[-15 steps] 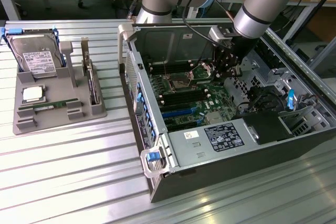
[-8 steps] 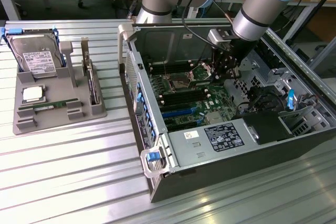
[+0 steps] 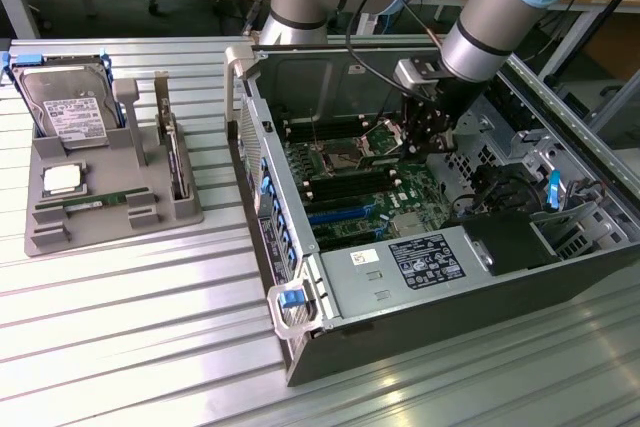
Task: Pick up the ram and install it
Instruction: 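Insert the ram into the slot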
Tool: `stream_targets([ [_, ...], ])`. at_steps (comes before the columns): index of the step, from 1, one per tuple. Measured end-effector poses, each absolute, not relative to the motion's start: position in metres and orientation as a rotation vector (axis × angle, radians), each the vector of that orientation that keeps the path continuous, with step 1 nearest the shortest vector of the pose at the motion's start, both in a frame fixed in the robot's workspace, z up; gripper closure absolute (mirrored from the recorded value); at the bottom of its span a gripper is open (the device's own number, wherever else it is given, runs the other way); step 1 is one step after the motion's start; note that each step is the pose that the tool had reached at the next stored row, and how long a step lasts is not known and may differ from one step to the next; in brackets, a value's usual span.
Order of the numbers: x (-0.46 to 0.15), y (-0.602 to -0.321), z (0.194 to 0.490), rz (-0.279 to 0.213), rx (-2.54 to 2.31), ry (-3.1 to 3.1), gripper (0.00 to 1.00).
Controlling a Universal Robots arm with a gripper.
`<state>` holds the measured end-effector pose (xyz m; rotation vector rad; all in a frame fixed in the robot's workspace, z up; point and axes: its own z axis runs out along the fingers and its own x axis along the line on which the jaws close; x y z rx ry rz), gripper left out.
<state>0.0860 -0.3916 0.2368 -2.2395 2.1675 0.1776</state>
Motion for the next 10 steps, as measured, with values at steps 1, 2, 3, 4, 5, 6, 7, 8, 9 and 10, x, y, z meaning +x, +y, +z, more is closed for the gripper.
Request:
stream_targets([
  [1, 0.086, -0.3916, 0.2362, 0.178, -2.24, 2.168, 0.88],
  [2, 0.086, -0.3916, 0.2351, 0.178, -2.24, 2.168, 0.88],
  [3, 0.086, -0.3916, 0.2341, 0.178, -2.24, 2.167, 0.88],
  [4, 0.086, -0.3916, 0.2333, 0.178, -2.24, 2.168, 0.88],
  [5, 0.086, -0.3916, 0.2327, 0.178, -2.24, 2.167, 0.88],
  [6, 0.086, -0.3916, 0.2321, 0.178, -2.24, 2.167, 0.88],
  [7, 0.086, -0.3916, 0.2315, 0.178, -2.24, 2.167, 0.88],
  [8, 0.086, -0.3916, 0.2308, 0.178, -2.239, 2.167, 0.88],
  [9, 0.086, -0.3916, 0.23, 0.178, -2.239, 2.168, 0.88],
  [10, 0.086, -0.3916, 0.2293, 0.178, -2.239, 2.167, 0.88],
])
